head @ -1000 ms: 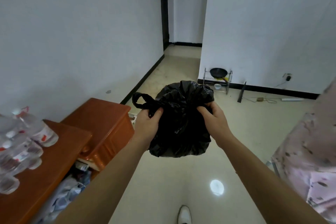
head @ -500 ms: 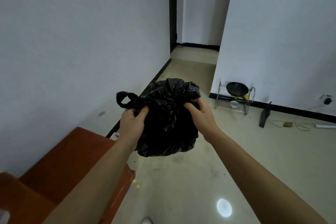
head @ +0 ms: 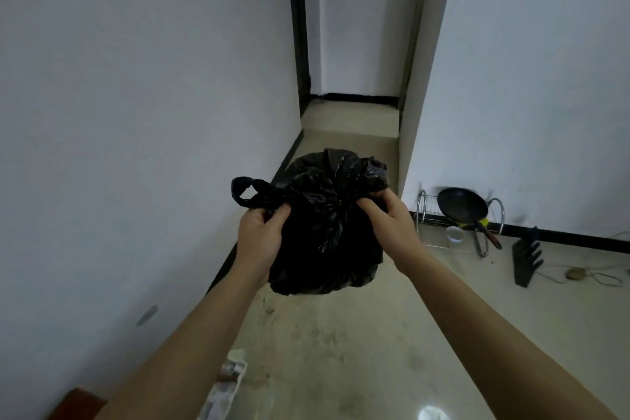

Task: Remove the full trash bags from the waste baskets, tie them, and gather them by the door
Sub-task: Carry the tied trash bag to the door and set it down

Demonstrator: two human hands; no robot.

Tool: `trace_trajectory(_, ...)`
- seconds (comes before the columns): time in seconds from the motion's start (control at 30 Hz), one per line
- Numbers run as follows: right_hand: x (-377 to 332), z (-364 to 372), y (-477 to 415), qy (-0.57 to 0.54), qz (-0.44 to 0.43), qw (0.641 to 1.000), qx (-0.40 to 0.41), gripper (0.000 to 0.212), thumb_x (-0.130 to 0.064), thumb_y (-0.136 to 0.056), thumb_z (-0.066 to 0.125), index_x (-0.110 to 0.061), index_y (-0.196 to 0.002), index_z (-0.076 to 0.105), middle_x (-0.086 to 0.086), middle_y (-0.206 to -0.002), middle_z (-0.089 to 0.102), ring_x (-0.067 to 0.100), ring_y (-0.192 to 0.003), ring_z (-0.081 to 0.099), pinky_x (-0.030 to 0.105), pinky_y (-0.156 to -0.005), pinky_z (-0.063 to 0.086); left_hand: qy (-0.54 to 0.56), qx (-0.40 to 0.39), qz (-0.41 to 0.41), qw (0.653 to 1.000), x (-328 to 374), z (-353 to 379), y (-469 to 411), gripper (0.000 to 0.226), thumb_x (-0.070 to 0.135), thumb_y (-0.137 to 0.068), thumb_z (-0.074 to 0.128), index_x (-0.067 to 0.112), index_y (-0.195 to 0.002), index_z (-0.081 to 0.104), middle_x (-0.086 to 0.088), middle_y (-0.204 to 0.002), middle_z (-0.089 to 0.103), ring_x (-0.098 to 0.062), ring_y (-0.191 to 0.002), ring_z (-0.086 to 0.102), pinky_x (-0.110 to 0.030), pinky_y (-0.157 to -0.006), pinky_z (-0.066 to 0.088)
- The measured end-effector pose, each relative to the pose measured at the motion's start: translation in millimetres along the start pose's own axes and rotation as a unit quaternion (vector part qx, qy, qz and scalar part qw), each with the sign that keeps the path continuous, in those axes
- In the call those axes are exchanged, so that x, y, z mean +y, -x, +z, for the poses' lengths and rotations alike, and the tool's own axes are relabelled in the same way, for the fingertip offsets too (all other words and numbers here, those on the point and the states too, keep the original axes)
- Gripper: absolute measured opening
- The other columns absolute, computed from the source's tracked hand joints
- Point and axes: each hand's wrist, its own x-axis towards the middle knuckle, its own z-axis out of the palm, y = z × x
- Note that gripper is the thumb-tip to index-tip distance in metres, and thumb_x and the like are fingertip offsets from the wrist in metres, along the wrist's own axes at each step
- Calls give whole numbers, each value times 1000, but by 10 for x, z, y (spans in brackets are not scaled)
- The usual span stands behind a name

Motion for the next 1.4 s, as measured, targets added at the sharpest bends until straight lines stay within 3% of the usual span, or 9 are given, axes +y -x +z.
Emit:
trace_trajectory(0.13, 197, -32, -1110, -9, 7, 1000, 23, 9, -29, -94, 62, -25, -102, 67, -7, -99, 72, 8, -95, 68, 29, -84, 55, -5, -30, -7, 999, -101, 462, -1108, 17, 22, -98, 62, 13, -106, 74, 0, -99, 78, -15, -90, 75, -23, -70, 58)
trace_trajectory(0.3, 397, -88, -2786, -21, 1, 999, 24, 12, -27, -96, 62, -20, -105, 65, -3, -101, 71, 9, -94, 68, 23, -77, 53, 7, -26, -15, 1000, -201, 1183, -2614, 16, 21, -98, 62, 13, -101, 75, -1, -97, 78, -16, -89, 75, -22, -67, 58)
trace_trajectory(0.47, 263, -122, -4420, -4, 7, 1000, 11, 9, -29, -95, 63, -21, -97, 64, -3, -99, 70, 13, -93, 68, 29, -81, 56, -21, -9, -1, 1000, -27, 1712, -4034, 14, 24, -97, 64, 17, -97, 76, 2, -96, 78, -15, -92, 74, -28, -79, 57)
trace_trajectory(0.6, 183, 23, -5537, 19, -2, 1000, 6, 10, -30, -95, 64, -20, -96, 63, -6, -95, 70, 7, -87, 68, 23, -73, 53, -30, 10, 10, 999, 71, 1949, -5060, 13, 24, -98, 64, 20, -94, 75, 5, -93, 78, -12, -90, 73, -30, -82, 57)
trace_trajectory(0.8, 431, 337, -7268, 40, 24, 999, -24, 10, -25, -95, 66, -17, -91, 62, -4, -89, 70, 4, -76, 67, 21, -68, 52, 10, 24, -30, 999, -206, 2266, -6741, 16, 23, -97, 65, 11, -99, 75, -3, -98, 78, -20, -95, 73, -35, -86, 57)
trace_trajectory(1.03, 455, 732, -9363, 88, 49, 995, 0, 11, -31, -94, 63, -24, -87, 60, 3, -97, 68, 21, -88, 66, 36, -77, 54, 2, 22, -40, 999, -226, 2716, -8950, 17, 28, -94, 64, 16, -100, 74, -1, -100, 77, -20, -97, 72, -46, -94, 56)
trace_trajectory(1.2, 439, 791, -10700, 60, 86, 994, 12, 13, -25, -99, 59, -14, -95, 55, 3, -95, 61, 11, -77, 56, 23, -64, 47, 3, 12, -55, 998, -47, 3187, -10284, 14, 25, -95, 60, 18, -102, 71, -2, -103, 75, -20, -99, 70, -45, -95, 56)
trace_trajectory(1.33, 705, 854, -11717, 21, 153, 988, 2, 14, -31, -98, 58, -22, -89, 53, 7, -93, 62, 19, -79, 60, 43, -76, 55, -4, -4, -101, 995, -194, 3489, -11247, 20, 31, -94, 59, 16, -100, 71, -6, -102, 75, -23, -99, 71, -48, -96, 55)
trace_trajectory(1.4, 848, 910, -12303, 8, 163, 987, -6, 15, -31, -97, 58, -22, -86, 54, 8, -92, 64, 22, -79, 61, 42, -75, 53, -11, -12, -117, 993, -317, 3630, -11801, 21, 31, -94, 59, 14, -100, 71, -8, -104, 75, -25, -100, 71, -47, -97, 55)
